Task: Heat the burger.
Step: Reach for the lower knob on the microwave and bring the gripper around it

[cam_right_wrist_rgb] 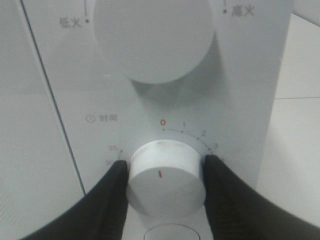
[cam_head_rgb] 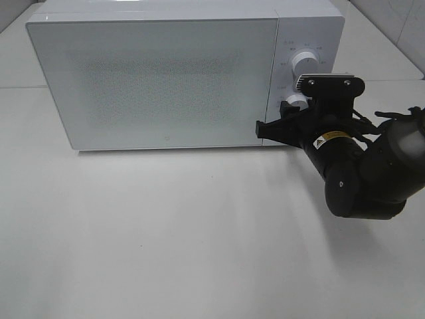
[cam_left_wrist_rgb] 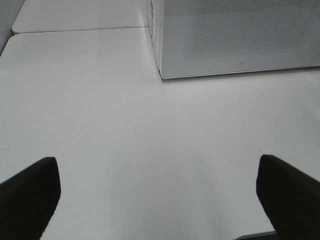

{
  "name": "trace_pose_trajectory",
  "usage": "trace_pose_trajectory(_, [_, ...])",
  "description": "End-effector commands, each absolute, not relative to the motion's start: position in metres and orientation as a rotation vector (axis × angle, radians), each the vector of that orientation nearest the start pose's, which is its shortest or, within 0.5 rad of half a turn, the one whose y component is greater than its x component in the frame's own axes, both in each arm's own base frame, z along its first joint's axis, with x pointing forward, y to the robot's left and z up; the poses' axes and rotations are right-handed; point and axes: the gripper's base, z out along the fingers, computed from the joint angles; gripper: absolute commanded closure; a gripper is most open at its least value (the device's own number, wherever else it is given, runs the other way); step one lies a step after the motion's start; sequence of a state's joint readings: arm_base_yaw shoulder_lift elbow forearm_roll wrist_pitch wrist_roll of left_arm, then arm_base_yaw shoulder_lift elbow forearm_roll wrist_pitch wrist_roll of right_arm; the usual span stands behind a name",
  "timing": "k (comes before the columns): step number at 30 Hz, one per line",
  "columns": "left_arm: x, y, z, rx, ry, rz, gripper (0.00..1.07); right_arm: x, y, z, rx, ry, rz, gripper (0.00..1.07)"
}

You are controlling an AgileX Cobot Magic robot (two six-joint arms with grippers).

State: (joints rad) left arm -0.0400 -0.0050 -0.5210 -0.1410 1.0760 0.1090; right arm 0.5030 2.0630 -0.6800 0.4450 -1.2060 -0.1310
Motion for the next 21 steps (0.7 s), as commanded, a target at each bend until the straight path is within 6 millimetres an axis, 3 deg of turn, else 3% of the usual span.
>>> trace_pose_trajectory(1, [-0.012, -0.011, 0.2818, 0.157, 2.007, -0.127, 0.04, 0.3189, 0.1318, 0.1271, -0.069, 1.494, 0.061, 0.96])
trace_pose_trajectory(4, [-0.012, -0.011, 0.2818, 0.157, 2.007, -0.127, 0.04, 0.3189, 0.1318, 0.1271, -0.059, 1.495, 0.072, 0.96])
trace_pose_trajectory(10, [-0.012, -0.011, 0.2818, 0.157, 2.007, -0.127, 0.04, 0.3189, 0.1308, 0.1284, 0.182, 1.484, 0.316, 0.92])
trace_pose_trajectory(13, [-0.012, -0.011, 0.2818, 0.157, 2.007, -0.127, 0.04, 0.3189, 0.1308, 0.1284, 0.356, 1.465, 0.502, 0.91])
trace_pose_trajectory(14, [-0.012, -0.011, 0.2818, 0.157, 2.007, -0.127, 0.04, 0.3189, 0.1308, 0.1284, 0.496, 1.438, 0.653, 0.91])
trace_pose_trajectory(16, [-0.012, -0.011, 0.2818, 0.157, 2.007, -0.127, 0.04, 0.3189, 0.1308, 0.1284, 0.561, 1.423, 0.722, 0.9])
trace_pose_trajectory(17, [-0.012, -0.011, 0.2818, 0.157, 2.007, -0.127, 0.04, 0.3189, 0.1309, 0.1284, 0.725, 1.374, 0.898, 0.9])
trace_pose_trajectory(18, [-0.012, -0.011, 0.2818, 0.157, 2.007, -0.127, 0.04, 0.3189, 0.1309, 0.1284, 0.725, 1.374, 0.898, 0.9])
trace_pose_trajectory(19, [-0.012, -0.011, 0.2818, 0.157, 2.007, -0.127, 0.04, 0.3189, 0.1312, 0.1283, 0.893, 1.311, 1.077, 0.89])
trace_pose_trajectory(21, [-0.012, -0.011, 0.2818, 0.157, 2.007, -0.127, 0.04, 0.3189, 0.1314, 0.1284, 0.959, 1.281, 1.15, 0.89])
